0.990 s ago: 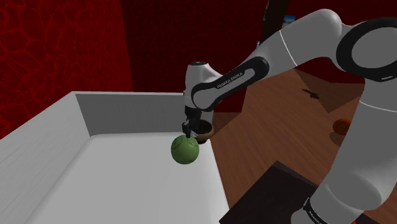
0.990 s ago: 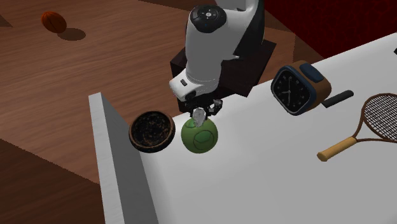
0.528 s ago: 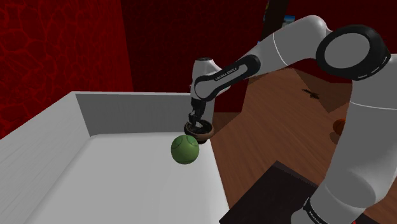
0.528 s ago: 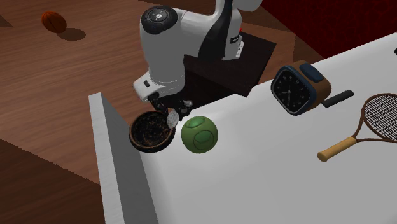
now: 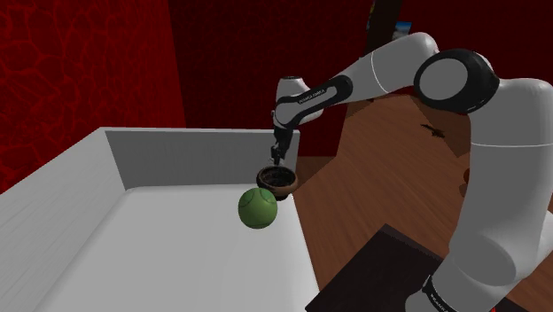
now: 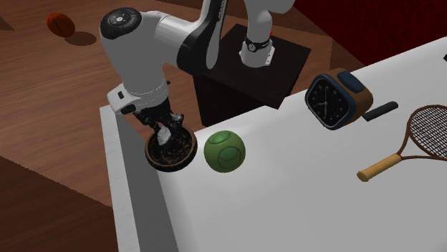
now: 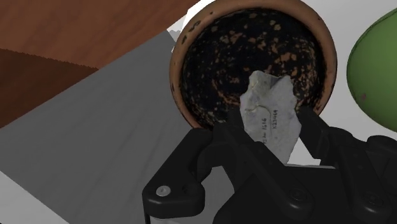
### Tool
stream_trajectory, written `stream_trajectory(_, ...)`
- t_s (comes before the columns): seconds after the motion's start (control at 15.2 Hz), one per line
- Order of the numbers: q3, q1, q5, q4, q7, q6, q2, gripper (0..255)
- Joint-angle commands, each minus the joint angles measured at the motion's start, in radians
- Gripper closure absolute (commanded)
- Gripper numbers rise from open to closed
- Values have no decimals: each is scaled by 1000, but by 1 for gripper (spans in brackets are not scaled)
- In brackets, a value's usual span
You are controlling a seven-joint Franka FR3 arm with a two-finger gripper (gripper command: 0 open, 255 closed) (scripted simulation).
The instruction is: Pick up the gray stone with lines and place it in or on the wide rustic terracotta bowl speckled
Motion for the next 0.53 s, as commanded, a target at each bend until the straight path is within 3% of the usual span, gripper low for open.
stream_trajectory(0.0, -4, -3, -4, 6, -6, 11, 17, 255)
stream_trajectory(0.46, -13, 3, -22, -18, 6, 84, 68, 255)
